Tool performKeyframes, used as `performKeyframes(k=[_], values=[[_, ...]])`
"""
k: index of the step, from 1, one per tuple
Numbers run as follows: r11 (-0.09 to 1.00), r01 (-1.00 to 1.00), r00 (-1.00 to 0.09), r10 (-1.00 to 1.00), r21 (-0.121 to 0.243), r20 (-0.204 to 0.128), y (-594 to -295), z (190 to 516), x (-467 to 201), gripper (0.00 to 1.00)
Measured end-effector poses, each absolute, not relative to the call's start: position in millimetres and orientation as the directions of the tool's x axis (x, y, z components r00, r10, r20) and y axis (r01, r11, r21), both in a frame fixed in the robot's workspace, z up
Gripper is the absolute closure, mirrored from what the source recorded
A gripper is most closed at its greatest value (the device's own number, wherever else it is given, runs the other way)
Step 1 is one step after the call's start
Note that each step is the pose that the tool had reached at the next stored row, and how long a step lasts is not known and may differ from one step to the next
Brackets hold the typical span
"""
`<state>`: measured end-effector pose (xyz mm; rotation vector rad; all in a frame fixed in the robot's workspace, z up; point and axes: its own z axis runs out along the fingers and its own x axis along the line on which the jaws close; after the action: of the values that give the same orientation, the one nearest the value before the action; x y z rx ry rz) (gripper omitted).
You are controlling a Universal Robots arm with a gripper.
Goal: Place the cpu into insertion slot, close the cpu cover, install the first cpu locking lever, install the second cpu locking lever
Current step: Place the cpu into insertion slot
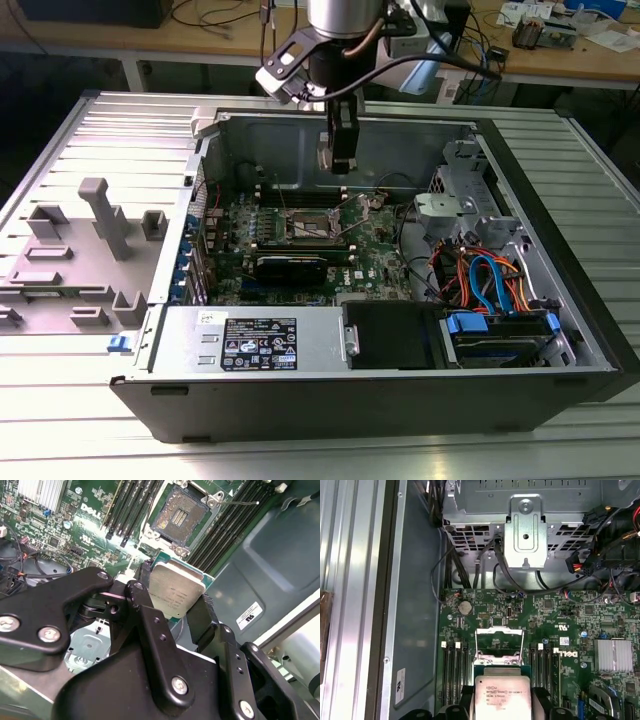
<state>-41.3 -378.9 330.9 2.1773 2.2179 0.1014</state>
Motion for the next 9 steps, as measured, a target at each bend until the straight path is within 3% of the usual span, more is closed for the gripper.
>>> performKeyframes(k=[9], values=[[0.018, 0.997, -0.019, 1.000, 0.069, 0.023, -379.0, 323.0, -41.3, 0.46]])
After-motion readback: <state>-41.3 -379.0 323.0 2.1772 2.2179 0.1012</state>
